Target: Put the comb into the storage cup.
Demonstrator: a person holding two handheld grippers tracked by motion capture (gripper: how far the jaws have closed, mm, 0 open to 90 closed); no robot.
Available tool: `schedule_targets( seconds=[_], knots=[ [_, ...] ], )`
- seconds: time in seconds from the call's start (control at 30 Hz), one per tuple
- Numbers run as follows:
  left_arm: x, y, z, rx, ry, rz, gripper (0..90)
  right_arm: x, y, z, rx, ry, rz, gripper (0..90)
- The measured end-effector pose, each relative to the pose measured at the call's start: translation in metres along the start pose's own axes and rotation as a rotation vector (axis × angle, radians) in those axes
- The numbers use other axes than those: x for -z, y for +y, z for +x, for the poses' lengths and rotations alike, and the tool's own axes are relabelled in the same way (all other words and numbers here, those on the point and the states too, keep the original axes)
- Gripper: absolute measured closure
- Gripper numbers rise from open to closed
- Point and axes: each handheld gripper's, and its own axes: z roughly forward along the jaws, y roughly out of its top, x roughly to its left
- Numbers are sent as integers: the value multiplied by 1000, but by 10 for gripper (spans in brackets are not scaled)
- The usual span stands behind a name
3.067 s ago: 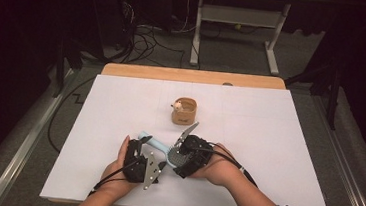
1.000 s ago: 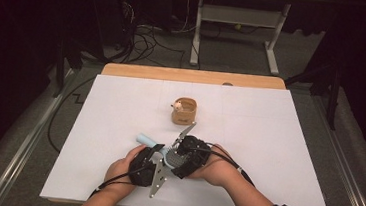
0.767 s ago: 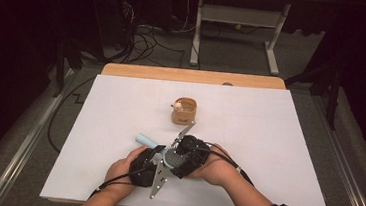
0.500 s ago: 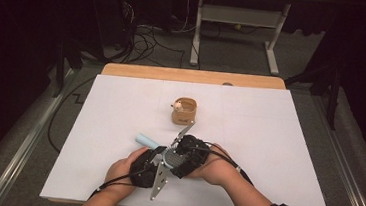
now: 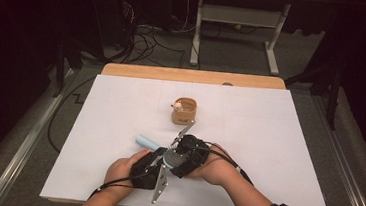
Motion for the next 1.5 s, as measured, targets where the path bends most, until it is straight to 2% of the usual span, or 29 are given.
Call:
schedule_targets(
  seconds=[0.13,0.33,0.43,0.53,0.63,0.9,1.03,1.17,1.3,1.5],
  knots=[
    [2,0,2,-1,8,0,639,3,0,0,-9,6,-8,207],
    [2,1,0,-26,19,-1,668,4,1,-2,-14,23,-13,206],
    [2,1,0,-19,23,-6,681,6,1,-3,-23,31,-17,204],
    [2,1,0,-28,29,0,735,11,2,-4,-33,40,-34,200],
    [5,1,3,-54,39,24,742,13,3,-5,-32,41,-43,200],
    [6,1,4,-44,66,6,769,19,5,-4,-22,24,-76,187],
    [6,0,6,-24,76,1,775,22,5,-4,-31,24,-83,131],
    [6,0,6,-26,79,1,777,24,6,-4,-37,14,-84,14],
    [6,0,7,-17,85,2,778,26,5,-3,-31,12,-86,2],
    [5,-1,9,-11,93,5,778,31,3,-4,-19,-34,-74,2]
  ],
)
